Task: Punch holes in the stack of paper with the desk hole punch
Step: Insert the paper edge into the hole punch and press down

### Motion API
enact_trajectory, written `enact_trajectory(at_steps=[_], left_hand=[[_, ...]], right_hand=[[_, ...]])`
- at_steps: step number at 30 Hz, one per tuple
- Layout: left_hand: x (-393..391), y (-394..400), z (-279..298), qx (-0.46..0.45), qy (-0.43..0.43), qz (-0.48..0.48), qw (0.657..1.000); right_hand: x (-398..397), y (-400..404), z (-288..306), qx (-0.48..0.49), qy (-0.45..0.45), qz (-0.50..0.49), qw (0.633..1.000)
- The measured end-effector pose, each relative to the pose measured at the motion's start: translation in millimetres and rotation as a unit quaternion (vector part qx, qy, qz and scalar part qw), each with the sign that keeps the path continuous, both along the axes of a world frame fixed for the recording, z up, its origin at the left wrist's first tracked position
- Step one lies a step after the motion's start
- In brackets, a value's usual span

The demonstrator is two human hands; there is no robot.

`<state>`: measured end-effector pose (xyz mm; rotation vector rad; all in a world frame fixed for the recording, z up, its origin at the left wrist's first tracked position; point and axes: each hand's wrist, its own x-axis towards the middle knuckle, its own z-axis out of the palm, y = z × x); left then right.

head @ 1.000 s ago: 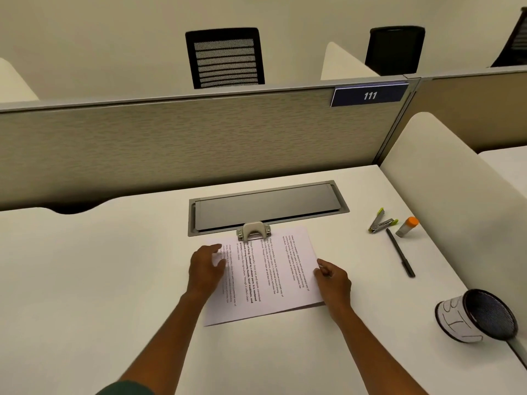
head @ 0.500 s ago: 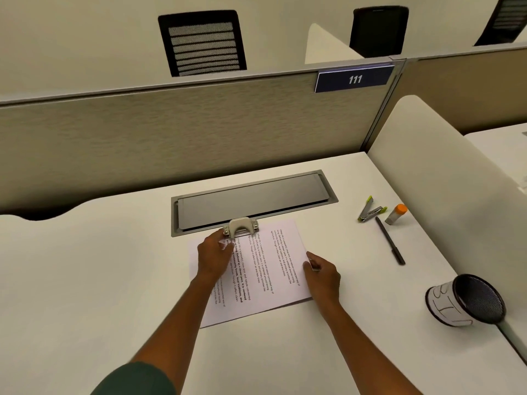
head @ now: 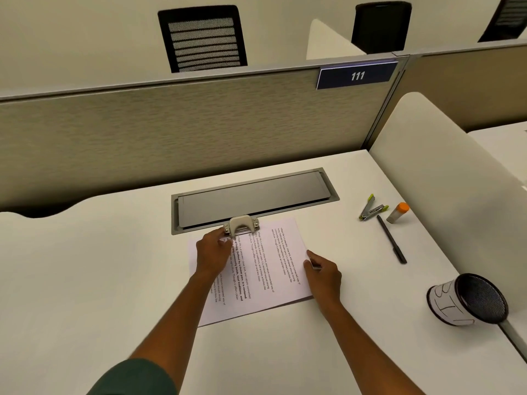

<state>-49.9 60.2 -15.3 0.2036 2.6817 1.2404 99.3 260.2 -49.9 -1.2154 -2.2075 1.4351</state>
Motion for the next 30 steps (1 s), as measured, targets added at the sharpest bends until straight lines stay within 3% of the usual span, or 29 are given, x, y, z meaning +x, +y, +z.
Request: enact_trajectory(at_steps=[21, 26, 30], left_hand=[[-2.5, -1.6, 1.6, 0.002, -0.025, -0.005, 1.0], [-6.0, -3.3, 2.2, 0.011, -0.018, 0.017, 1.0], [-17.1, -2.2, 5.6, 0.015, -0.02, 0.036, 0.999]], right_hand=[[0.1, 0.4, 1.8, -0.004, -0.009, 0.009, 1.0], [-2.2, -2.5, 2.8, 0.038, 0.007, 0.007, 0.999], [-1.5, -6.6, 4.6, 0.128, -0.003, 0.016, 0.992]])
